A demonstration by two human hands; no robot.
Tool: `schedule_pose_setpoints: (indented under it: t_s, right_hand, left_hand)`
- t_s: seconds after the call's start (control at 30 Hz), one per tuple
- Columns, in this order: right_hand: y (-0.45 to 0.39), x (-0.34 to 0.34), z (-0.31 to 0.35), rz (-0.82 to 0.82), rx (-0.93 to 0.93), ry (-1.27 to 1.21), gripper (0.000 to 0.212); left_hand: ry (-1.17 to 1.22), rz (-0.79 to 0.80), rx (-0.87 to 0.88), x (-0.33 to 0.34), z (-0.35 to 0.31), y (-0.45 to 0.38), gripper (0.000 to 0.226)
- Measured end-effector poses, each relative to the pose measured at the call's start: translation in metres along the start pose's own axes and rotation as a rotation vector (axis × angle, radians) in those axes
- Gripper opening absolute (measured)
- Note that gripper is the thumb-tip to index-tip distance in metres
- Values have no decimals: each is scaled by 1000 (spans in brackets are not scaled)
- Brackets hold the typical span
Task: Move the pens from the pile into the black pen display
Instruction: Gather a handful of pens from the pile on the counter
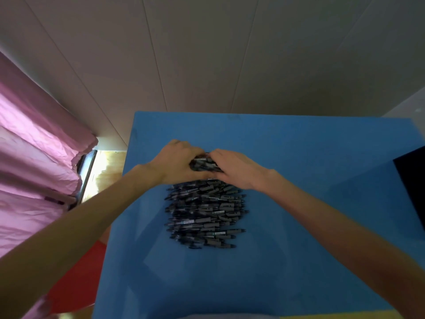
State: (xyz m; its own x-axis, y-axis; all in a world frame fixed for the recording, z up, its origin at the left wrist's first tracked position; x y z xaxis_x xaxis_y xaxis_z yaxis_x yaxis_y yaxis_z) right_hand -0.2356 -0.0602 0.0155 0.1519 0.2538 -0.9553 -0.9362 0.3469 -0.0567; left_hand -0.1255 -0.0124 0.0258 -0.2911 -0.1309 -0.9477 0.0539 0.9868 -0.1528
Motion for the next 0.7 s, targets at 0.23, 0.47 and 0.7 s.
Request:
schedule_pose_setpoints:
  t_s: [0.23, 0.47, 0.7]
  right_hand:
    - [36, 17, 22, 31, -27, 45, 39]
    - [52, 43, 20, 23, -12, 135, 57]
    - [69, 55, 30, -83, 25, 239, 87]
  left_hand:
    - [255, -228, -271, -9, -6, 65, 80]
    - [734, -354, -836, 84, -1, 156, 102]
    - [725, -439, -818, 93, -17, 158, 94]
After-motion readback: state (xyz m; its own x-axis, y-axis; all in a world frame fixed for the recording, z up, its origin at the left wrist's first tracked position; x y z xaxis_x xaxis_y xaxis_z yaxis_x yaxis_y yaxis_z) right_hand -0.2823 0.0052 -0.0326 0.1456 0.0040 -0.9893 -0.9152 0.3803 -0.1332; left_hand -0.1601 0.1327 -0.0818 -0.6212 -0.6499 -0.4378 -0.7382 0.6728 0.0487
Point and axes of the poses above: each hand's wrist, its own y-axis away from the middle knuckle, its own x-axis out of the palm, z = x × y, the point moved 8 cm from there along -y, towards the middle knuckle, and after that the axes turned 11 degrees about -z, right-handed, at the moved point
